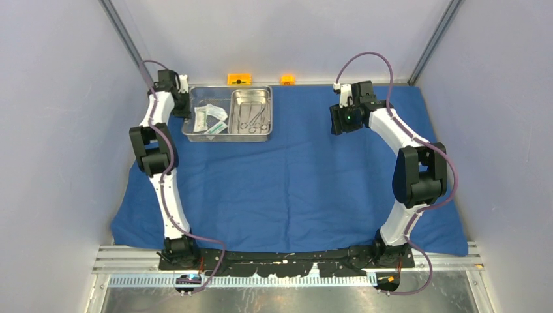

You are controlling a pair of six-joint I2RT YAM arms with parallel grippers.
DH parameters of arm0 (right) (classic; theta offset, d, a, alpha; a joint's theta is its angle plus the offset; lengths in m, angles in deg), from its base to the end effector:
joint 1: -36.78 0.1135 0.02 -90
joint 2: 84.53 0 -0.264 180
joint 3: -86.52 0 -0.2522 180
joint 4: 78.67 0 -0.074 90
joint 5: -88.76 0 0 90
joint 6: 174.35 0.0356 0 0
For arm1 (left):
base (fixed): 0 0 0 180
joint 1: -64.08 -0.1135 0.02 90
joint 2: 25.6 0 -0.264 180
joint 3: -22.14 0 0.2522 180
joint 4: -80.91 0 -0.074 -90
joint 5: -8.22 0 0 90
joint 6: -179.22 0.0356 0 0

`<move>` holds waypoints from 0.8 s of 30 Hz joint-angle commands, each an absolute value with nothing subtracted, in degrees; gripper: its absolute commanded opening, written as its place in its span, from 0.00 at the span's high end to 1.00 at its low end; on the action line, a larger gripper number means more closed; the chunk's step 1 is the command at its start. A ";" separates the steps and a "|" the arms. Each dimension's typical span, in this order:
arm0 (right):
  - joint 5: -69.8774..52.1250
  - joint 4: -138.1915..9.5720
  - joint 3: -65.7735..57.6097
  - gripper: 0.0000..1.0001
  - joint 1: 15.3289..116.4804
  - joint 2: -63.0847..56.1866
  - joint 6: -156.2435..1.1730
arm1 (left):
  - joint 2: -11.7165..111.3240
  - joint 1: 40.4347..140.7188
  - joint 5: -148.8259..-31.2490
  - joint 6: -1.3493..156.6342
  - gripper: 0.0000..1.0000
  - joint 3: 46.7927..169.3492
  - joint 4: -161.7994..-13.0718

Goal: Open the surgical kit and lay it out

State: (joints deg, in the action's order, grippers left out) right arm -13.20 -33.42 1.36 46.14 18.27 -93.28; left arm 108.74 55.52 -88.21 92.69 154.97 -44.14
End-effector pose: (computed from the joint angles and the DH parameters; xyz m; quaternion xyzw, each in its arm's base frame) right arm 0.3870 0.0713 0.2489 -0.1825 0.9265 0.1000 0.3135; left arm 0.5119 0.0730 0.2045 -0.0263 0.9557 -0.0232 0.2921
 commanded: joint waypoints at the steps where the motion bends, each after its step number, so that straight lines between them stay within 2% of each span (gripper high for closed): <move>1: -13.33 -33.43 2.28 0.45 46.18 17.48 -94.05 | 108.11 54.62 -84.47 93.57 1.00 158.50 -43.92; 8: -13.06 -32.61 2.30 0.45 46.21 17.27 -94.46 | 114.45 55.21 -88.15 90.40 0.99 168.55 -39.90; 14: -12.54 -32.30 2.04 0.45 46.16 16.52 -94.95 | 114.38 56.29 -88.01 89.55 0.94 168.20 -39.09; 17: -12.47 -32.25 1.81 0.45 46.17 16.26 -95.16 | 112.29 56.21 -87.85 89.89 0.81 165.35 -39.82; 21: -13.49 -32.30 2.14 0.45 46.16 16.73 -94.68 | 108.51 56.26 -87.67 90.67 0.58 163.15 -41.83; 23: -14.23 -32.35 2.28 0.45 46.20 17.09 -94.13 | 106.41 56.24 -87.66 90.85 0.42 162.50 -43.57; 24: -14.63 -32.34 2.31 0.45 46.18 17.29 -93.89 | 105.28 56.19 -87.71 90.46 0.38 161.98 -44.78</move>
State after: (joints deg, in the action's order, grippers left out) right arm -13.16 -32.22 1.36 46.14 18.27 -94.50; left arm 113.40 55.89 -87.56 91.22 162.90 -39.68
